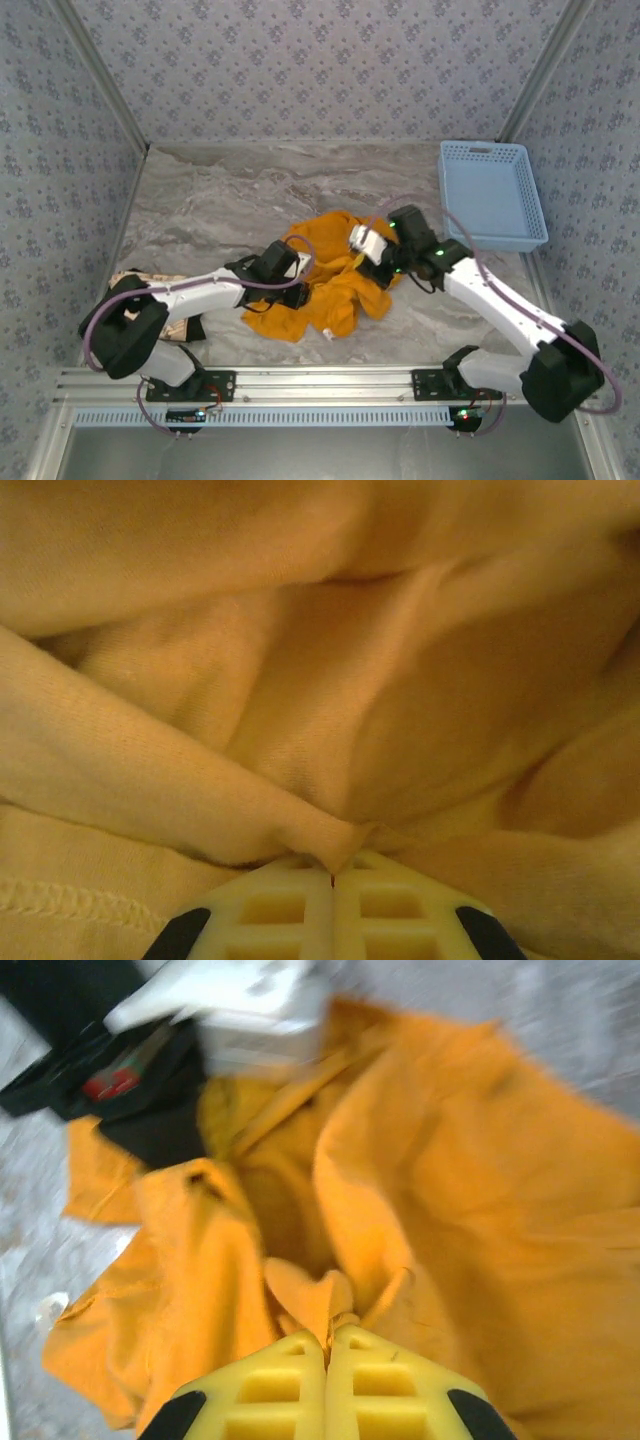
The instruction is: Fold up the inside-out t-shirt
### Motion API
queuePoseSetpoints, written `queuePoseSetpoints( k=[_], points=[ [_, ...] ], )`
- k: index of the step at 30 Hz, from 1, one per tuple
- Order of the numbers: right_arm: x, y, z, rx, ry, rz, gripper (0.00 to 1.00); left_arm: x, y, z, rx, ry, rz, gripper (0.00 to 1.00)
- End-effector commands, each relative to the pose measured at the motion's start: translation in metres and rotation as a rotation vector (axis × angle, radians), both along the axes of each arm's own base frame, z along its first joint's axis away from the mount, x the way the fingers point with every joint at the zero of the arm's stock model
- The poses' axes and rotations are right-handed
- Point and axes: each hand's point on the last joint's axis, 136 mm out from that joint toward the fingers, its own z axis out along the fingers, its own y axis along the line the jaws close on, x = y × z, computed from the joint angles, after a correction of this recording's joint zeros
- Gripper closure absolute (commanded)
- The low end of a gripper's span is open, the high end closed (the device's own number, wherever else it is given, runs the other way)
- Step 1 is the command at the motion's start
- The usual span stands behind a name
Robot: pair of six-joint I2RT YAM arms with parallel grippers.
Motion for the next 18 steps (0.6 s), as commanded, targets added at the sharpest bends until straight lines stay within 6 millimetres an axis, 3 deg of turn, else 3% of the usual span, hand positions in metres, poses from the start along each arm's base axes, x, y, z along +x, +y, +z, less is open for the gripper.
queuePoseSetpoints(
  k=[1,3,5,8,11,13,14,18],
  points=[
    [0.017,-0.021,0.06,0.149,-0.111,-0.088,1.0,0.014,0.013,0.028,0.037,-0.204,-0.012,1.0],
    [0.024,-0.034,0.083,0.217,-0.168,-0.149,1.0,0.02,0.025,0.047,0.06,-0.309,0.019,1.0],
    [0.034,-0.049,0.088,0.227,-0.179,-0.233,1.0,0.026,0.036,0.069,0.062,-0.428,0.062,1.0],
    [0.053,-0.074,0.058,0.135,-0.139,-0.394,1.0,0.024,0.05,0.085,0.028,-0.567,0.094,1.0],
    [0.056,-0.087,0.008,0.043,-0.024,-0.477,1.0,0.01,0.051,0.067,-0.019,-0.582,0.045,0.98],
    [0.045,-0.082,-0.019,0.012,0.025,-0.439,1.0,0.002,0.052,0.052,-0.03,-0.534,0.038,0.92],
    [0.039,-0.078,-0.028,-0.002,0.031,-0.415,0.99,-0.002,0.05,0.051,-0.053,-0.516,0.032,0.83],
    [0.023,-0.071,-0.039,-0.098,-0.001,-0.342,0.79,0.001,0.043,0.08,-0.141,-0.517,0.076,0.52]
  ],
)
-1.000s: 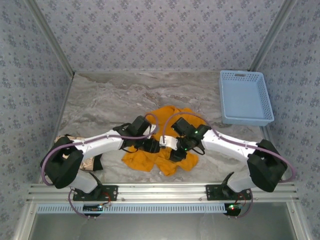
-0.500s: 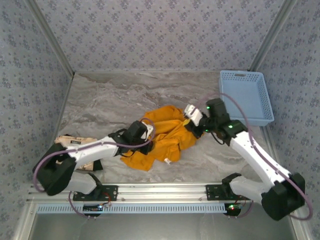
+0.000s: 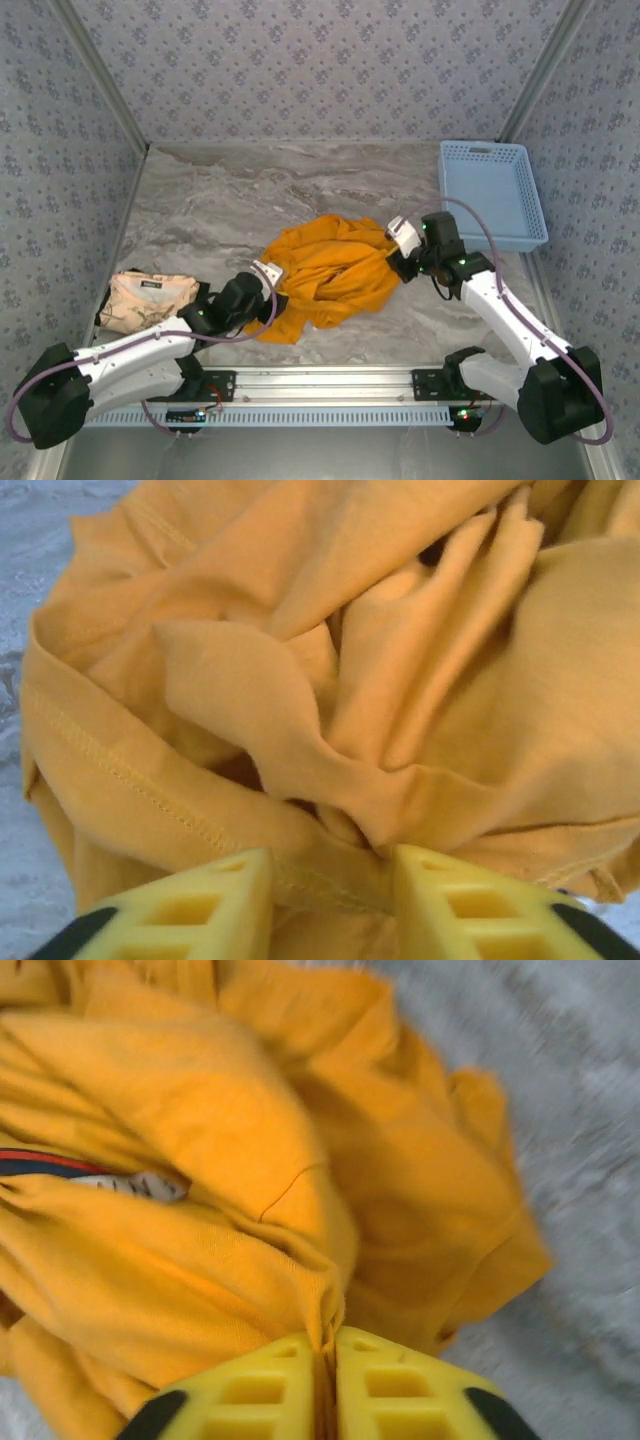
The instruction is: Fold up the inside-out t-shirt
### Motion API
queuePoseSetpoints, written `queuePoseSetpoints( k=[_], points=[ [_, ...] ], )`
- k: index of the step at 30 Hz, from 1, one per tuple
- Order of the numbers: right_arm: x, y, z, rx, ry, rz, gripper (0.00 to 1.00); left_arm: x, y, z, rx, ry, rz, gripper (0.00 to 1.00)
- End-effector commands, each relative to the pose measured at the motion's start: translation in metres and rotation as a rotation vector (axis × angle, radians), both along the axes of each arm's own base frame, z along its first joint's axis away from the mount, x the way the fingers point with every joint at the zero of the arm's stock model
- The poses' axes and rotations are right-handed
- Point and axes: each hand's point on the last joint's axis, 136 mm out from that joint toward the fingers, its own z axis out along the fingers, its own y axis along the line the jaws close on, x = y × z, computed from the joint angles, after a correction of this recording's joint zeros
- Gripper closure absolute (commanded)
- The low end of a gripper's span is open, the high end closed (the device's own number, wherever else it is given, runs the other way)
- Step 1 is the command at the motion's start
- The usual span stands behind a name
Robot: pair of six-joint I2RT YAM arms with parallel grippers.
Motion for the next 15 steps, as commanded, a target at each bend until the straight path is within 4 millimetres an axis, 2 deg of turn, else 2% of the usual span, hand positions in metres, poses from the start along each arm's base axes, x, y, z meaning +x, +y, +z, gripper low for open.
queuePoseSetpoints(
  k=[1,3,5,7,10,12,15],
  points=[
    [-0.002,0.001,0.007,-0.089,-0.06,0.032,0.77,0.01,-0.018,0.052,-0.14,-0.067,0.004,0.46],
    [-0.008,0.008,0.015,-0.129,-0.077,0.103,0.67,0.014,-0.027,0.073,-0.158,-0.073,-0.02,0.35],
    [-0.021,0.024,0.025,-0.159,-0.113,0.25,0.61,0.013,-0.045,0.086,-0.174,-0.053,-0.099,0.3],
    [-0.034,0.04,0.029,-0.204,-0.163,0.39,0.59,0.01,-0.066,0.089,-0.162,-0.008,-0.191,0.29],
    [-0.043,0.058,0.028,-0.218,-0.205,0.505,0.57,0.009,-0.091,0.077,-0.109,0.057,-0.304,0.27],
    [-0.054,0.071,0.02,-0.182,-0.205,0.64,0.55,0.01,-0.102,0.06,-0.063,0.09,-0.36,0.27],
    [-0.054,0.079,0.006,-0.142,-0.19,0.719,0.53,0.002,-0.117,0.043,-0.055,0.136,-0.462,0.25]
  ],
)
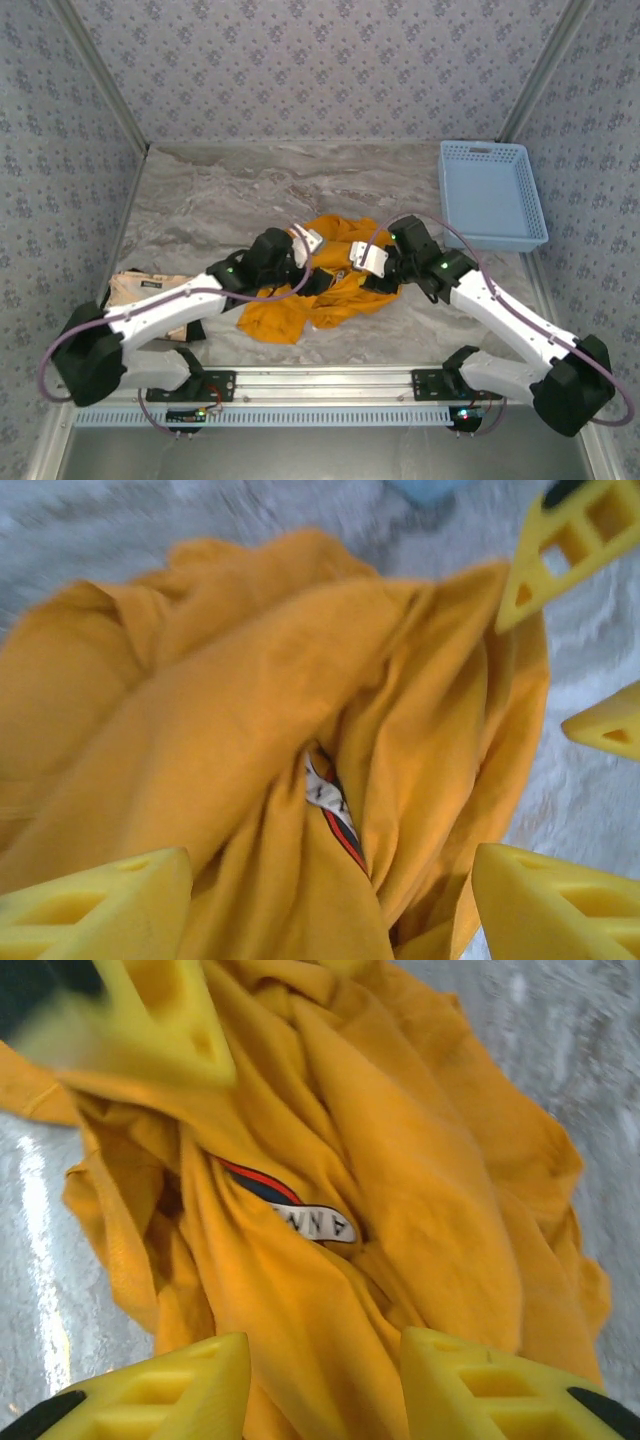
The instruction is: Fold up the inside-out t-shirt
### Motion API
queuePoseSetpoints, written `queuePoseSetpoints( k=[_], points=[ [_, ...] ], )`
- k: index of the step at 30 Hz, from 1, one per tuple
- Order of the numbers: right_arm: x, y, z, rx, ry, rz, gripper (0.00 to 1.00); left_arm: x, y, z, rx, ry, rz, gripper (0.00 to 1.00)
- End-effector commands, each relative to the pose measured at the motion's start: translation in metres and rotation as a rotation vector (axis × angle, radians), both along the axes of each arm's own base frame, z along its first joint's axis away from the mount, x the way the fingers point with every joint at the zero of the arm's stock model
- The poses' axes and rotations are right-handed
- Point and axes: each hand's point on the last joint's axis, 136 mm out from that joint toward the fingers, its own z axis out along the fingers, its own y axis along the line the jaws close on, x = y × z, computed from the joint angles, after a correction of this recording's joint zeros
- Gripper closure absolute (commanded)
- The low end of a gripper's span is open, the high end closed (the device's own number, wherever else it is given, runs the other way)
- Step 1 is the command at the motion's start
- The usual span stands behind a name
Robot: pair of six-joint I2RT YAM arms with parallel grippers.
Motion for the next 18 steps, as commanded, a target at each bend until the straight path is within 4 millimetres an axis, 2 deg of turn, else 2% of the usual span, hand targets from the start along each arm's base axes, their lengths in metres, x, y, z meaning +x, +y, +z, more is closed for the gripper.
queuePoseSetpoints(
  k=[1,4,5,6,7,9,10,12,14,18],
  points=[
    [-0.007,0.01,-0.018,0.01,0.02,0.166,0.53,-0.024,-0.016,-0.021,0.017,0.064,-0.195,0.24],
    [0.001,0.009,-0.041,-0.029,0.031,0.187,0.52,-0.019,-0.015,-0.042,0.074,0.078,-0.188,0.24],
    [0.004,0.009,-0.048,-0.05,0.029,0.193,0.53,-0.015,-0.013,-0.049,0.109,0.076,-0.176,0.28],
    [0.005,0.009,-0.053,-0.068,0.032,0.2,0.54,-0.013,-0.012,-0.054,0.136,0.074,-0.18,0.4],
    [0.009,0.009,-0.057,-0.088,0.026,0.201,0.57,-0.01,-0.011,-0.055,0.152,0.077,-0.178,0.58],
    [0.014,0.007,-0.064,-0.124,0.014,0.202,0.69,0.0,-0.008,-0.049,0.14,0.083,-0.151,0.89],
    [0.015,0.005,-0.066,-0.143,0.006,0.203,0.76,0.005,-0.007,-0.04,0.11,0.086,-0.144,1.0],
    [0.016,0.0,-0.068,-0.192,-0.016,0.217,1.0,0.011,-0.007,-0.016,0.026,0.086,-0.137,1.0],
    [0.021,-0.002,-0.057,-0.194,-0.067,0.208,1.0,0.018,-0.006,0.017,-0.08,0.072,-0.116,1.0],
    [0.036,-0.01,0.004,-0.1,-0.334,0.143,1.0,0.044,0.012,0.083,-0.279,0.074,-0.017,1.0]
  ],
)
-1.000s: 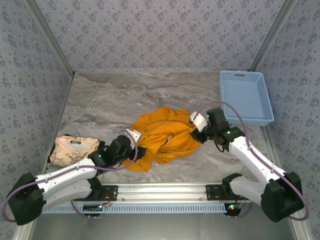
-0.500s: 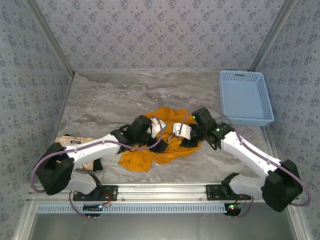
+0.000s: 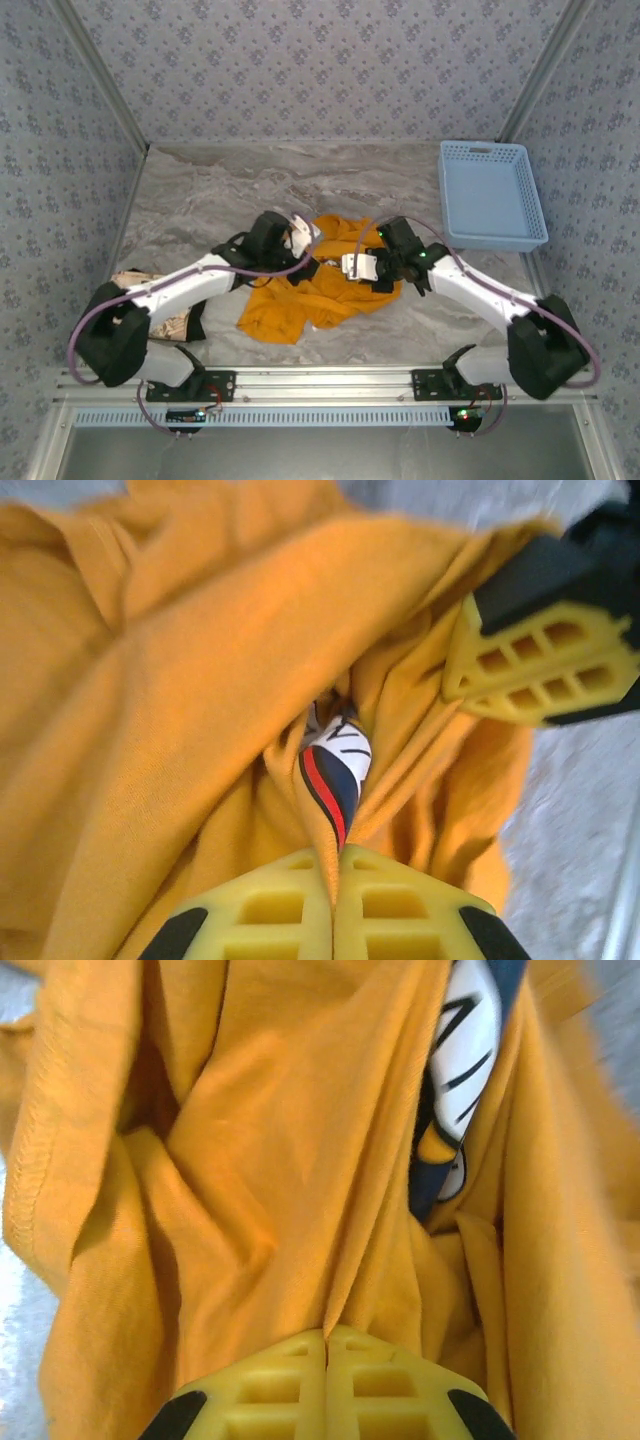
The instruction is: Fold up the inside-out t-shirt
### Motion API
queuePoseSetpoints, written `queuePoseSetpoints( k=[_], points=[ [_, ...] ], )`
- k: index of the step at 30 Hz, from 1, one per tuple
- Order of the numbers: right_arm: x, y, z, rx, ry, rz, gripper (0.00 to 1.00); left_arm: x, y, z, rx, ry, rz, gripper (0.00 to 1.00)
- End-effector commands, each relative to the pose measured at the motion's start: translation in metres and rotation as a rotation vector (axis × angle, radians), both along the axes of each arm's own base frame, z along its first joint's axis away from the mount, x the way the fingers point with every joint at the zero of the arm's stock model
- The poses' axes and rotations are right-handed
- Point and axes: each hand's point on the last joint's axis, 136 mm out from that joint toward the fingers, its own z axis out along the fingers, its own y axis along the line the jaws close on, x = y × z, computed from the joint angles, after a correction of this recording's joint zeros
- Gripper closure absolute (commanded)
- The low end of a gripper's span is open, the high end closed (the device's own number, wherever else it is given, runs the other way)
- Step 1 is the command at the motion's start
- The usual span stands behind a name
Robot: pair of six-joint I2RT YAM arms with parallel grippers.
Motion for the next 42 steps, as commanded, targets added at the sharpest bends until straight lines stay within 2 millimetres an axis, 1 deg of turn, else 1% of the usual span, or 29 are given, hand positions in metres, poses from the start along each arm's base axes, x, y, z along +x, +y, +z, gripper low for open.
queuePoseSetpoints(
  k=[1,2,3,5,6,8,10,12,13,14,16,17,18,19,20,22,23,24,25,27,29,31,32,33,35,37,39,41,42],
  points=[
    [0.013,-0.017,0.052,0.013,-0.259,-0.017,1.0,0.022,0.005,0.091,-0.267,-0.024,0.057,1.0],
    [0.01,-0.022,0.057,-0.022,-0.288,-0.009,1.0,0.028,0.011,0.101,-0.311,-0.01,0.082,1.0],
    [0.007,-0.031,0.057,-0.082,-0.299,-0.009,1.0,0.035,0.019,0.108,-0.348,0.005,0.121,0.99],
    [-0.002,-0.048,0.049,-0.192,-0.282,-0.014,1.0,0.049,0.035,0.106,-0.389,0.047,0.212,0.99],
    [-0.009,-0.056,0.04,-0.243,-0.26,-0.006,1.0,0.055,0.044,0.098,-0.409,0.078,0.261,0.99],
    [-0.028,-0.066,0.018,-0.314,-0.18,0.015,1.0,0.063,0.057,0.077,-0.437,0.147,0.337,0.93],
    [-0.049,-0.068,-0.006,-0.358,-0.098,0.052,1.0,0.06,0.061,0.046,-0.446,0.225,0.369,0.87],
    [-0.063,-0.062,-0.018,-0.365,-0.045,0.084,1.0,0.049,0.056,0.017,-0.402,0.287,0.353,0.85],
    [-0.067,-0.059,-0.021,-0.363,-0.032,0.099,1.0,0.045,0.058,-0.002,-0.361,0.325,0.373,0.85],
    [-0.069,-0.057,-0.022,-0.364,-0.028,0.106,1.0,0.043,0.062,-0.016,-0.334,0.352,0.397,0.85],
    [-0.065,-0.054,-0.019,-0.363,-0.03,0.104,0.98,0.039,0.076,-0.041,-0.264,0.39,0.464,0.85],
    [-0.063,-0.051,-0.015,-0.354,-0.035,0.106,0.93,0.039,0.083,-0.045,-0.237,0.392,0.485,0.85],
    [-0.061,-0.046,-0.008,-0.327,-0.033,0.106,0.84,0.039,0.09,-0.048,-0.198,0.385,0.504,0.83],
    [-0.058,-0.037,0.003,-0.282,-0.031,0.106,0.76,0.039,0.095,-0.048,-0.161,0.37,0.511,0.78],
    [-0.057,-0.026,0.016,-0.22,-0.027,0.117,0.7,0.04,0.1,-0.045,-0.131,0.349,0.514,0.71],
    [-0.053,-0.001,0.041,-0.097,-0.031,0.145,0.65,0.041,0.108,-0.038,-0.074,0.309,0.522,0.58],
    [-0.051,0.012,0.052,-0.033,-0.033,0.166,0.63,0.041,0.11,-0.032,-0.053,0.287,0.516,0.55],
    [-0.049,0.023,0.06,0.021,-0.026,0.175,0.63,0.041,0.109,-0.026,-0.044,0.272,0.496,0.55],
    [-0.042,0.035,0.067,0.073,-0.024,0.177,0.63,0.039,0.107,-0.017,-0.037,0.249,0.465,0.55],
    [-0.028,0.051,0.067,0.097,-0.001,0.159,0.63,0.032,0.096,-0.004,0.003,0.191,0.386,0.58],
    [-0.015,0.06,0.055,0.075,0.031,0.141,0.62,0.017,0.078,-0.003,0.103,0.101,0.263,0.58],
    [-0.004,0.063,0.036,0.031,0.071,0.13,0.6,0.006,0.063,-0.013,0.178,0.068,0.18,0.58],
    [0.001,0.062,0.025,0.007,0.092,0.123,0.59,0.003,0.057,-0.02,0.196,0.073,0.157,0.56],
    [0.002,0.06,0.014,-0.015,0.108,0.119,0.58,0.006,0.057,-0.026,0.215,0.076,0.163,0.55],
    [0.004,0.055,-0.009,-0.069,0.127,0.122,0.58,0.018,0.061,-0.038,0.262,0.055,0.201,0.53],
    [0.005,0.049,-0.028,-0.111,0.135,0.121,0.59,0.032,0.065,-0.047,0.322,0.008,0.221,0.5],
    [0.002,0.044,-0.042,-0.155,0.154,0.134,0.6,0.046,0.066,-0.058,0.385,-0.025,0.223,0.5],
    [0.0,0.041,-0.053,-0.199,0.165,0.145,0.64,0.06,0.064,-0.069,0.436,-0.022,0.226,0.53],
    [-0.002,0.04,-0.054,-0.21,0.166,0.15,0.7,0.064,0.061,-0.074,0.44,-0.002,0.214,0.57]
  ],
)
